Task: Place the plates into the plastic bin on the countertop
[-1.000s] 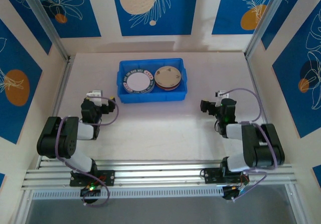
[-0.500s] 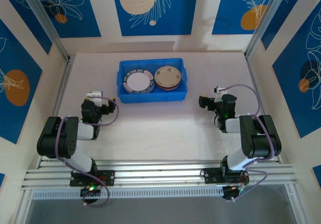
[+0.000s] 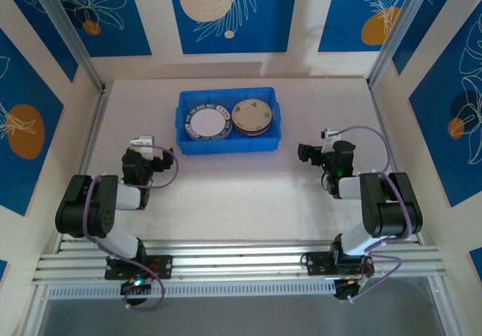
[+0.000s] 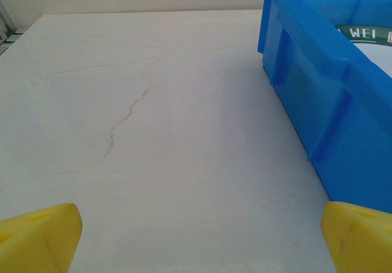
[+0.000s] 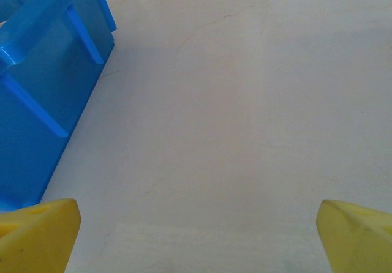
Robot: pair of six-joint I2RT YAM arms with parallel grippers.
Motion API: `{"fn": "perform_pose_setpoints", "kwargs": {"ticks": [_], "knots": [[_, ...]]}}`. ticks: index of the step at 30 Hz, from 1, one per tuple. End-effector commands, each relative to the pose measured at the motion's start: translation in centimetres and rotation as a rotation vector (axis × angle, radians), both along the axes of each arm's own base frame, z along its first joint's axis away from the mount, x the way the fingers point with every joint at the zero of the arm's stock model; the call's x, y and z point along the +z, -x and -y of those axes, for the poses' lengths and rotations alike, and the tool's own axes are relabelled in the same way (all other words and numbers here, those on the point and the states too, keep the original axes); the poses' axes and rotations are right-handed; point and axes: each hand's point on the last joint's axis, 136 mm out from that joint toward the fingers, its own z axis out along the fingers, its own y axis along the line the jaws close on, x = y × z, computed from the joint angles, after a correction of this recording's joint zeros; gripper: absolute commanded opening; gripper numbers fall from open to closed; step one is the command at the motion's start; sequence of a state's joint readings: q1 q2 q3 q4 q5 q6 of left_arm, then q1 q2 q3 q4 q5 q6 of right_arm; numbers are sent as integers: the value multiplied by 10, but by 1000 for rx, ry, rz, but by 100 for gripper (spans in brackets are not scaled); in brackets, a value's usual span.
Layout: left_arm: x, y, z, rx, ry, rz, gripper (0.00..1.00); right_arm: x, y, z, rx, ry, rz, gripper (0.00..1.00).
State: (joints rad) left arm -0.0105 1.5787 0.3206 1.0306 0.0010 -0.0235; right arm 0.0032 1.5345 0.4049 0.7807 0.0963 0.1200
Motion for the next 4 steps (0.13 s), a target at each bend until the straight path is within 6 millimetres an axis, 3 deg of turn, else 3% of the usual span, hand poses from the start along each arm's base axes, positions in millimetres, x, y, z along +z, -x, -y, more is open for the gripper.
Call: {"fn": "perform_pose_setpoints", "kwargs": {"ticks": [1,4], "knots": [[8,-2,1,-19,1,23,100,14,-7,-2,23,7,44,99],[8,-2,1,-19,1,22,100,15,-6,-2,21,7,49,99]]}}
